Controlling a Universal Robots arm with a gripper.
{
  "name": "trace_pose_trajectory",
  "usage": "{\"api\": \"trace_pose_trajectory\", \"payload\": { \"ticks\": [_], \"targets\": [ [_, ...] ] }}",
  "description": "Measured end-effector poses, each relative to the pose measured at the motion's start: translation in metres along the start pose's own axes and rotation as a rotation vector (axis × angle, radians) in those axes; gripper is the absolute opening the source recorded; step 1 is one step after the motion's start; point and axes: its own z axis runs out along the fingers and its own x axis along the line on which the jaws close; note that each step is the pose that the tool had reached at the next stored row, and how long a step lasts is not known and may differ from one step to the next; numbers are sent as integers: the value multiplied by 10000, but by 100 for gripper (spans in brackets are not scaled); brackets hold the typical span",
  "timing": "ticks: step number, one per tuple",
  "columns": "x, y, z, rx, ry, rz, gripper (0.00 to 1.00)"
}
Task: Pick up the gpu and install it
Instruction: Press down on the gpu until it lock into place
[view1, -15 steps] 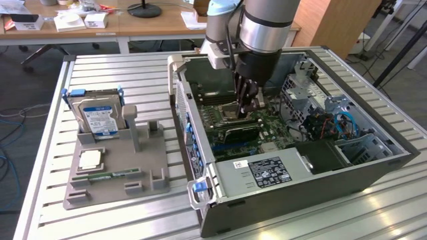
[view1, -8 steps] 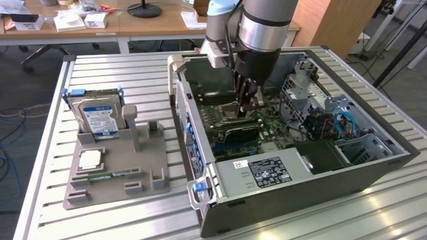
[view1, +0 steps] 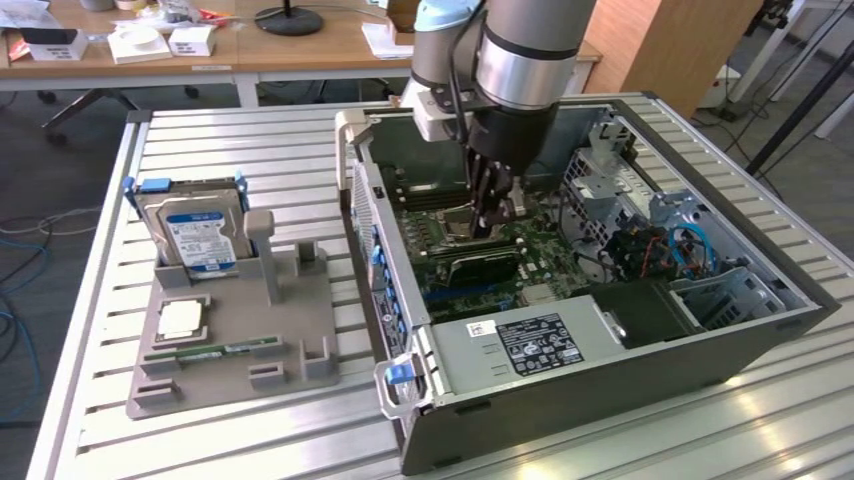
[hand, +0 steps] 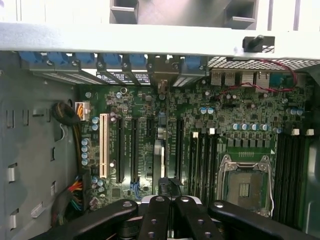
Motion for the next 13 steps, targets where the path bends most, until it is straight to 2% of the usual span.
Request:
{"api": "trace_pose_trajectory", "payload": {
  "ticks": [9, 13],
  "targets": [
    [1, 2, 147, 0, 0, 0, 10],
    [2, 3, 156, -1, 2, 1, 10]
  ]
}}
